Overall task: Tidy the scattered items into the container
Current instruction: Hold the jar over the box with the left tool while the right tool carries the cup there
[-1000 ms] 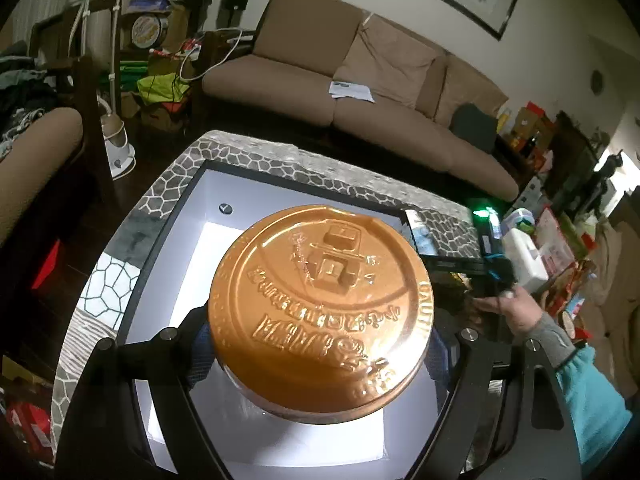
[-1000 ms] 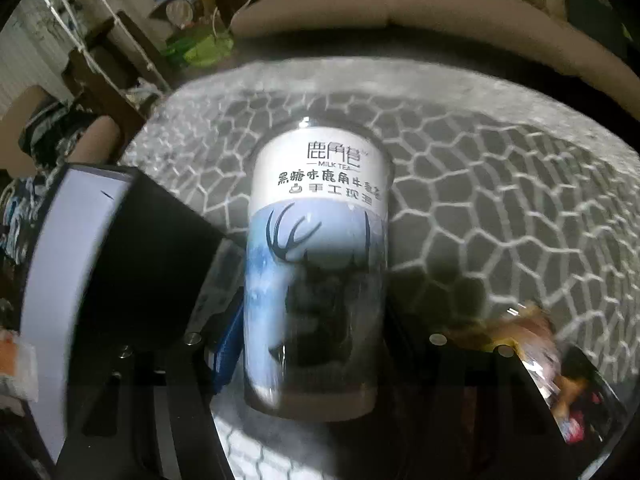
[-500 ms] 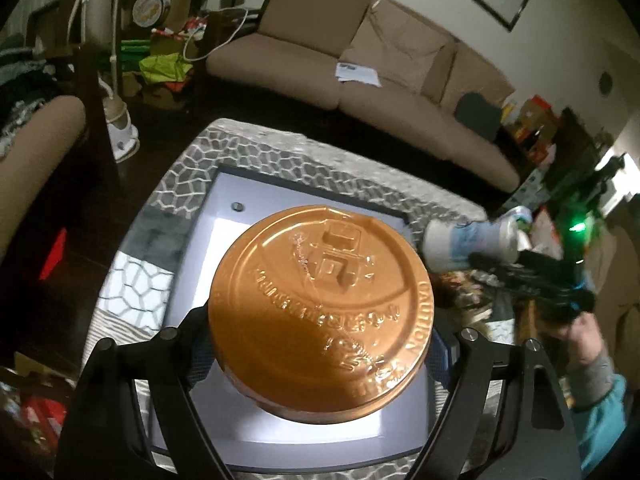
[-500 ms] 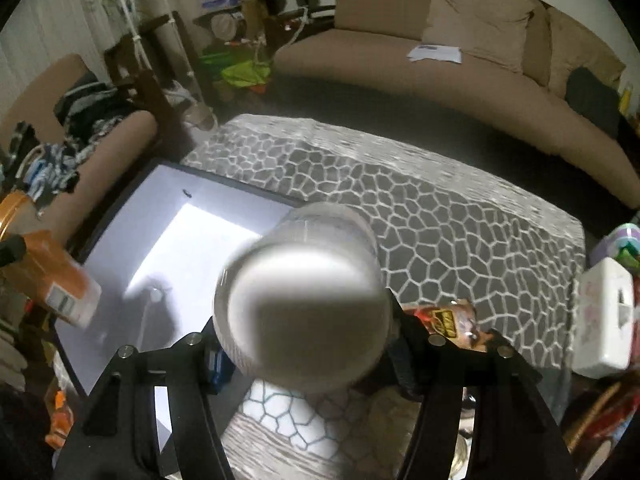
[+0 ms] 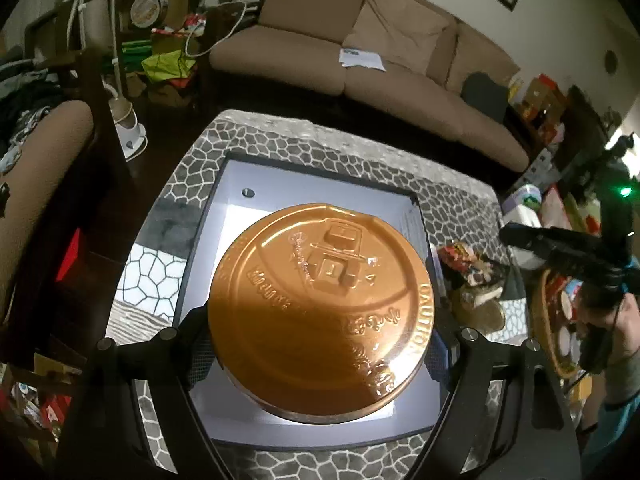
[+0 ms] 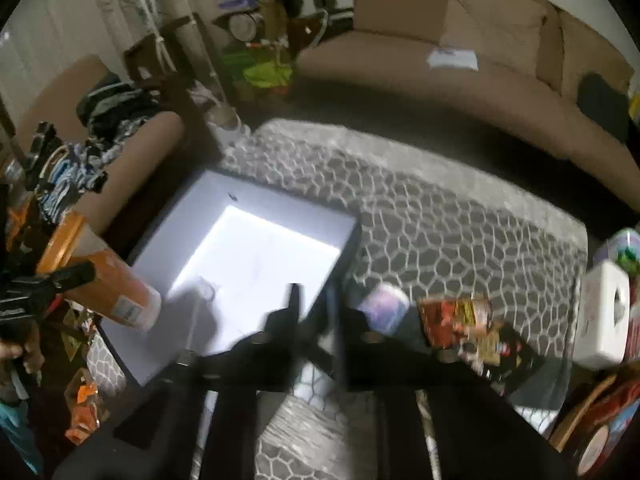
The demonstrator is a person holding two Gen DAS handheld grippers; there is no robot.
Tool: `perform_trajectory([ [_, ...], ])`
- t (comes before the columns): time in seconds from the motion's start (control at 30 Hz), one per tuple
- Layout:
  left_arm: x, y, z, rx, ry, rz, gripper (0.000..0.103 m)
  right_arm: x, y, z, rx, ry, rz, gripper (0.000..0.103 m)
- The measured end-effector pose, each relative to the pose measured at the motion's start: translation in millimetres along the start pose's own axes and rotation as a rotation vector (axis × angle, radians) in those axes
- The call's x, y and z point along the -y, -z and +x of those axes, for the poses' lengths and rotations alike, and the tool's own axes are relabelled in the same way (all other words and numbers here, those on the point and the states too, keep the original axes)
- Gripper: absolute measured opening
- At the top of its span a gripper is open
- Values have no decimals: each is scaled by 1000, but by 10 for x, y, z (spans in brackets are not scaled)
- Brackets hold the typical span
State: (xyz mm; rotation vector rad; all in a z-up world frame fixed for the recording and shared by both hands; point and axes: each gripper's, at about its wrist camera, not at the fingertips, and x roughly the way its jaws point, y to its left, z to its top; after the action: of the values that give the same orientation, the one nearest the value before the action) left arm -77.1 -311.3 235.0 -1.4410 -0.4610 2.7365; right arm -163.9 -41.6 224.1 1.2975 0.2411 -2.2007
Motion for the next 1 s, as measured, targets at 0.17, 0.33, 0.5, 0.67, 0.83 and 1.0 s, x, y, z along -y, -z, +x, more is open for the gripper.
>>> perform_trajectory([
  [0.17, 35, 41, 36, -16, 8, 2, 81, 108, 352, 322, -62, -22, 53, 43],
  [0.33, 88, 70, 86, -18, 6, 6, 81, 326, 551, 702, -108, -33, 189, 58],
  [0.5, 148, 100, 158, -24, 7, 22, 81, 588, 590, 1108, -137, -48, 364, 64],
  [0.67, 166, 103, 255, -35, 21, 30, 81, 718, 609, 1426, -165, -64, 484, 74],
  [0.83, 125, 112, 363, -49, 25, 27, 81, 833, 673, 1590, -183, -114, 552, 76],
  [1.0, 113, 164, 400, -57, 32, 14, 81, 810, 686, 1576, -170, -141, 519, 74],
])
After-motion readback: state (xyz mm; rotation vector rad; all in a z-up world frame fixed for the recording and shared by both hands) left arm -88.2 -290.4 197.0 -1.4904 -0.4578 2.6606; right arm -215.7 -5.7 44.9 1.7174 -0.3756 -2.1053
